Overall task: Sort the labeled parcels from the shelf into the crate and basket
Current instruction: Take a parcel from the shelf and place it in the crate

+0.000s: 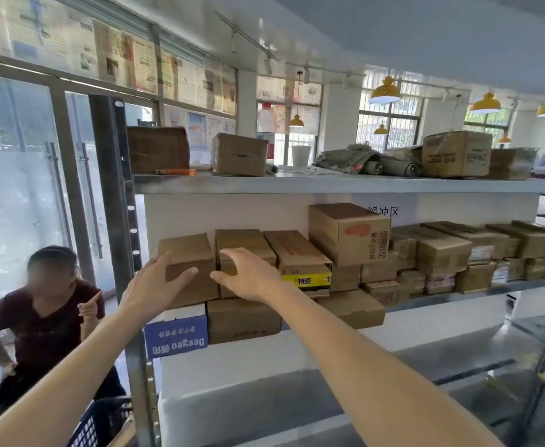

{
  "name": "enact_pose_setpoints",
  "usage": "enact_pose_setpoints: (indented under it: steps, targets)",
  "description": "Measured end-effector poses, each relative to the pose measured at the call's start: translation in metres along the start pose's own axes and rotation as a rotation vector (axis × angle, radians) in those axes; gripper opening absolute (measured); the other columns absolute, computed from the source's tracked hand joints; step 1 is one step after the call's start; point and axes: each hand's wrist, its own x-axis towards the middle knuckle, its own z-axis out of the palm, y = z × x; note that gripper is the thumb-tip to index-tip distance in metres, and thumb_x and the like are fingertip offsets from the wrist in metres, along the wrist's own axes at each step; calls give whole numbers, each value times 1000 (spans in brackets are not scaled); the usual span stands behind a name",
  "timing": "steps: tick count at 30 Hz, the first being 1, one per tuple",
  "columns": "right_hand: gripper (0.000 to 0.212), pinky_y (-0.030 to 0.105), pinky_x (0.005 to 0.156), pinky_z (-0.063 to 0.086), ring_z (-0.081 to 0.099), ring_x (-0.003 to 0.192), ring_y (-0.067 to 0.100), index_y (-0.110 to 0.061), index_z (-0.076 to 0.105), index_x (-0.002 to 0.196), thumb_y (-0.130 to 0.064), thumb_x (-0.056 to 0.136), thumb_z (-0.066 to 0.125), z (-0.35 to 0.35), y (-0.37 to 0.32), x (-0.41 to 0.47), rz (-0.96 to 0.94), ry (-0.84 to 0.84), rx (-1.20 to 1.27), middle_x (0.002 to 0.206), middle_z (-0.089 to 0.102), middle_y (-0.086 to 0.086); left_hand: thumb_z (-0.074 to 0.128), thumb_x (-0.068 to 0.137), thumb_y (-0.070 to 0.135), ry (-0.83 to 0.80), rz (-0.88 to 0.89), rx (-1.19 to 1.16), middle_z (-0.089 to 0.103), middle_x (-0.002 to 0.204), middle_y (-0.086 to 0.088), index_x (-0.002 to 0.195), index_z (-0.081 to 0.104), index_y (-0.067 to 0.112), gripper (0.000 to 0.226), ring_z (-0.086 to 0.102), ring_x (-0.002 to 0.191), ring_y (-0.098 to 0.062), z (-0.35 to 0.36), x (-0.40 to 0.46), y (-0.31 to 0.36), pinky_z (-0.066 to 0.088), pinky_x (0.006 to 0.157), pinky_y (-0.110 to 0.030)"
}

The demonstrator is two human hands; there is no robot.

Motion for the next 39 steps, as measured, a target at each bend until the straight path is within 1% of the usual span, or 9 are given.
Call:
enact_pose_setpoints:
  steps: [9, 15, 21, 28, 32, 34, 37, 38, 39]
  targets:
    - [65, 50, 111, 42, 39, 145, 24, -28, 33, 156, -56, 100, 49, 36, -3, 51, 32, -33, -30, 161, 34, -1, 57, 95, 56, -25, -30, -54, 48, 153, -12, 154, 37, 20, 73, 48, 136, -35, 8, 30, -19, 41, 109, -51]
    - [66, 48, 111, 40, 38, 145, 24, -25, 31, 157, -56, 101, 48, 46, -4, 67, 38, -51, -5, 161, 36, 1, 57, 97, 53, 21, -57, -5, 50, 149, -16, 153, 39, 14, 70, 52, 131, -37, 8, 42, -24, 46, 102, -50]
    - [66, 50, 112, 41, 37, 146, 26, -26, 31, 157, -57, 101, 48, 53, -6, 78, 38, -53, -35, 161, 36, 1, 59, 97, 50, 14, -48, 16, 54, 145, -17, 153, 40, 15, 68, 54, 128, -37, 5, 48, -23, 47, 96, -47]
    - [57, 47, 105, 46, 40, 143, 27, -39, 37, 153, -59, 101, 45, 59, -3, 87, 54, -46, -95, 157, 43, 2, 63, 95, 43, -19, -27, 15, 58, 143, -10, 147, 52, 18, 59, 54, 129, -32, -8, 50, -29, 45, 100, -42]
    - [53, 45, 101, 49, 44, 140, 25, -39, 42, 151, -58, 101, 45, 57, -3, 89, 51, -21, -165, 152, 49, 0, 64, 95, 38, 26, -25, 11, 57, 143, -11, 144, 55, 15, 55, 56, 127, -32, -8, 48, -30, 46, 99, -42]
    - [52, 43, 98, 49, 48, 137, 25, -38, 44, 150, -57, 102, 45, 52, -3, 88, 57, -15, -187, 149, 52, 0, 62, 96, 34, 47, -21, 30, 57, 142, -12, 144, 55, 12, 53, 57, 123, -34, -8, 47, -26, 46, 94, -40]
    - [49, 42, 96, 47, 50, 133, 25, -38, 47, 148, -56, 102, 45, 44, 2, 86, 80, -14, -141, 146, 55, -1, 58, 100, 35, 9, -37, 6, 66, 125, -14, 146, 49, 10, 53, 57, 94, -25, -4, 51, -19, 38, 64, -24]
    - [48, 42, 96, 47, 51, 132, 25, -38, 48, 147, -56, 102, 46, 43, 3, 85, 82, -17, -124, 145, 56, -1, 56, 101, 36, -19, -61, -29, 66, 124, -14, 147, 47, 9, 54, 55, 91, -23, -2, 54, -18, 36, 61, -22]
    - [47, 42, 97, 47, 52, 131, 25, -38, 49, 146, -56, 102, 46, 43, 3, 85, 81, -17, -109, 144, 57, -2, 55, 102, 38, -51, -88, -70, 65, 127, -15, 146, 46, 8, 55, 57, 96, -26, 0, 58, -18, 41, 65, -23]
